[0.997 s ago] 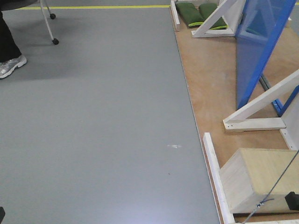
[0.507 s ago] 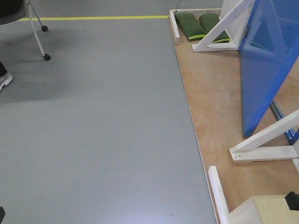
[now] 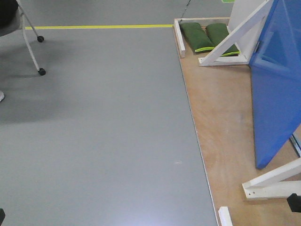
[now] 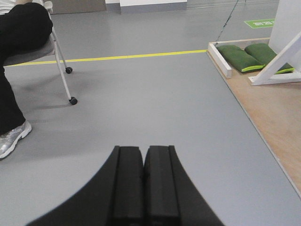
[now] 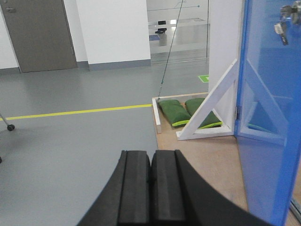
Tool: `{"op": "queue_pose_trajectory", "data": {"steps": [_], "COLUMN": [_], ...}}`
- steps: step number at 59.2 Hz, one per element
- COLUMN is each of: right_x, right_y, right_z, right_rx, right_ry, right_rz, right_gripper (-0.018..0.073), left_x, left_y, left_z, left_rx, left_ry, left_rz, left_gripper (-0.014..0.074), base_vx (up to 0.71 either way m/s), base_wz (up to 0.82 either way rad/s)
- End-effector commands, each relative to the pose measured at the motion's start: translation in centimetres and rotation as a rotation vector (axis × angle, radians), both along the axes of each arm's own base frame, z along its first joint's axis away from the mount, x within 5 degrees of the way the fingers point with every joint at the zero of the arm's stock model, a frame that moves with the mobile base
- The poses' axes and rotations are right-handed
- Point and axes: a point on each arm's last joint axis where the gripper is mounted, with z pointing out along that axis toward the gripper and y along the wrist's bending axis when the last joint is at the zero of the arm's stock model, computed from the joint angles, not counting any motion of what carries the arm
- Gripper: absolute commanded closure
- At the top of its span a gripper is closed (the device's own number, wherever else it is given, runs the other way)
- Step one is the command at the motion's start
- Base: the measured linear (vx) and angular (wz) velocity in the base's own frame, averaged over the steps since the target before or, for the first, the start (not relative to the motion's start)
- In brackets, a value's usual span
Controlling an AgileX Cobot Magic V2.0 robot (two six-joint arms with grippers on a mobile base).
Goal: Move to blue door and open it
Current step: 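Drive the base forward and stop beside the blue door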
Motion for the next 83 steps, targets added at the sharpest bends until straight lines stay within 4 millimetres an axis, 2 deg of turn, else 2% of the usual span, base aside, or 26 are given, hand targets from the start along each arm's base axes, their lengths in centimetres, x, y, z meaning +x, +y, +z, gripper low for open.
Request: {"op": "queue_pose_trajectory", "data": {"steps": [1,45,83], "right_x": [0.01,0.01,0.01], "right_y": [-0.03,-0.03,-0.03], "right_z": [0.55,0.55,0.55], "right_rx": [-0.006,-0.006,-0.006], "right_ry": [-0.087,-0.087,-0.087], "right_rz": [-0.003,-0.003,-0.002], "right_gripper": [0.0564,0.0564,0.0564], "left_x": [-0.02,-0.02,-0.02], "left_y": [-0.05,-0.05,-0.05], "left_z": [1.86,1.86,1.86], "left_rx": [-0.007,-0.007,-0.007], "left_ry": [-0.131,-0.131,-0.131], "left_rz": [-0.005,-0.005,-0.005], "left_gripper": [0.0526,0.0526,0.0526], "base_vx": [0.39,0.32,0.2], "base_wz": [0.01,0.01,0.0]}}
